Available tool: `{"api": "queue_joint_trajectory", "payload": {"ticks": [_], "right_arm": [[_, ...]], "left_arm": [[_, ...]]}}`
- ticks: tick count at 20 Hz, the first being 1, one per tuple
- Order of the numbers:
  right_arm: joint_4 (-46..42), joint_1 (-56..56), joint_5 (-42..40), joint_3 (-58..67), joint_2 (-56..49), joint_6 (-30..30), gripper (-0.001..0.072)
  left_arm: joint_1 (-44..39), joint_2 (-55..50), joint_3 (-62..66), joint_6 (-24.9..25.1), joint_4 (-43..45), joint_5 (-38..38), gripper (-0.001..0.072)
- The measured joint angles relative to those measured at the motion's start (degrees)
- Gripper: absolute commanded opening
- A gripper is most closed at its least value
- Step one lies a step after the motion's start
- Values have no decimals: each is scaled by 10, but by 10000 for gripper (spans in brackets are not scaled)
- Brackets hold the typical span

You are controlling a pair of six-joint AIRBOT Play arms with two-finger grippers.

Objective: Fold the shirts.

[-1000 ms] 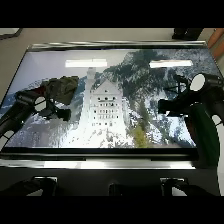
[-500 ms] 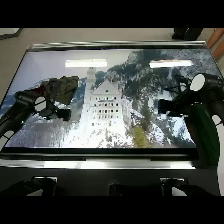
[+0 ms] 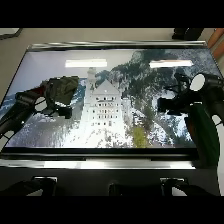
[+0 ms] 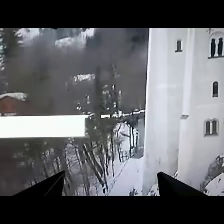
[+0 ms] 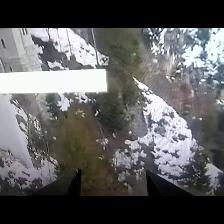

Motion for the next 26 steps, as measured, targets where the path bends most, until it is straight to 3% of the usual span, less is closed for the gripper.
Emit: {"api": "queue_joint_trajectory", "payload": {"ticks": [3, 5, 10, 15, 19, 20, 21, 22, 26], "right_arm": [[-10, 0, -44, 0, 0, 0, 492], [-17, 0, -70, 0, 0, 0, 492], [-14, 0, -100, 0, 0, 0, 492], [6, 0, -108, 0, 0, 0, 491], [22, 0, -111, 0, 0, 0, 491], [27, 0, -111, 0, 0, 0, 491], [34, 0, -108, 0, 0, 0, 491], [42, 0, -105, 0, 0, 0, 491], [47, 0, -83, 0, 4, 0, 491]], "left_arm": [[9, -5, 6, -8, -17, 80, 711], [51, -31, 36, -44, -37, 121, 711], [242, -145, 92, -74, -268, 136, 712], [317, -226, 80, -52, -429, 192, 711], [301, -281, 79, 35, -590, 295, 708], [294, -295, 82, 58, -630, 314, 580], [287, -306, 85, 78, -661, 325, 142], [281, -313, 87, 96, -685, 334, 34], [262, -293, 100, 191, -733, 337, 31]]}}
